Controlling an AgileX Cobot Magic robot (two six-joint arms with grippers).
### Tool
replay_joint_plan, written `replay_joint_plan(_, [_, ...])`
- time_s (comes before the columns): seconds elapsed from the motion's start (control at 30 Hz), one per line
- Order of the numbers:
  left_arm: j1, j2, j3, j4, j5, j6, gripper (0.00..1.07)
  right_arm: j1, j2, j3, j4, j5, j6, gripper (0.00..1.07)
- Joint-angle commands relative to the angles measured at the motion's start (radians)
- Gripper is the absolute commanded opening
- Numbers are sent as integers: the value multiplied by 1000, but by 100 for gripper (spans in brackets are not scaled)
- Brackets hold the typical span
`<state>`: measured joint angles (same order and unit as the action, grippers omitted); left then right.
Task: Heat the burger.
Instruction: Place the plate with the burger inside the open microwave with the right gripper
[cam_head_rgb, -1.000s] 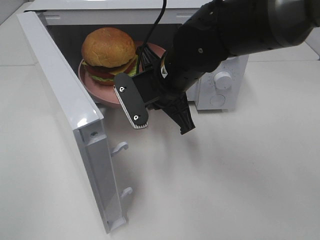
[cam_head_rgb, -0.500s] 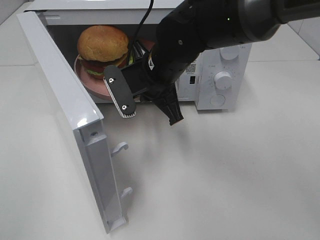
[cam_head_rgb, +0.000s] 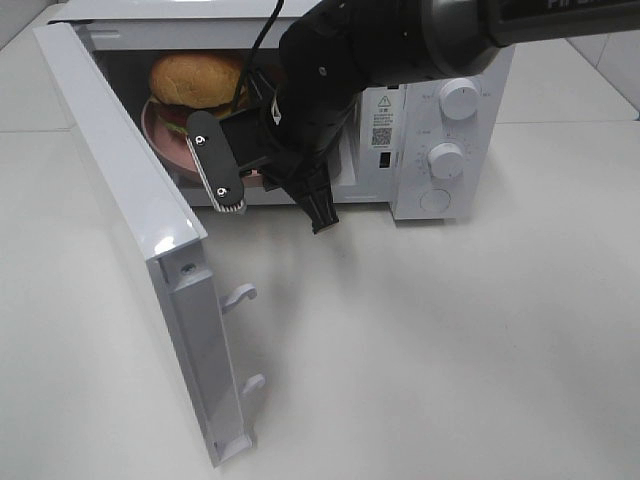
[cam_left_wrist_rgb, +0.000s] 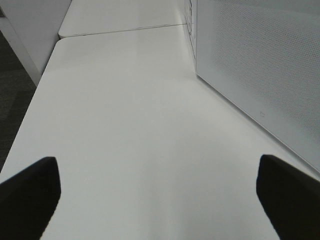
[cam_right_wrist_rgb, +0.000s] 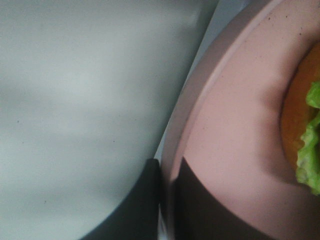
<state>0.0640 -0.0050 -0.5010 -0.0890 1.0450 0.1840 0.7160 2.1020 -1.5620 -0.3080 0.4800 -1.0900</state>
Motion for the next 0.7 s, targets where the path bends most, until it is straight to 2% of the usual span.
replay_joint_plan(0.03, [1,-19,2,-2,-10,-6,100,6,15,-58,-8,-41,20,0])
replay_joint_plan(0.53, [1,-19,2,-2,-10,-6,100,-10,117,-207,-8,-9,7,0])
replay_joint_plan(0.7, [1,-19,2,-2,-10,-6,100,-22,166,-288,25,25,2,0])
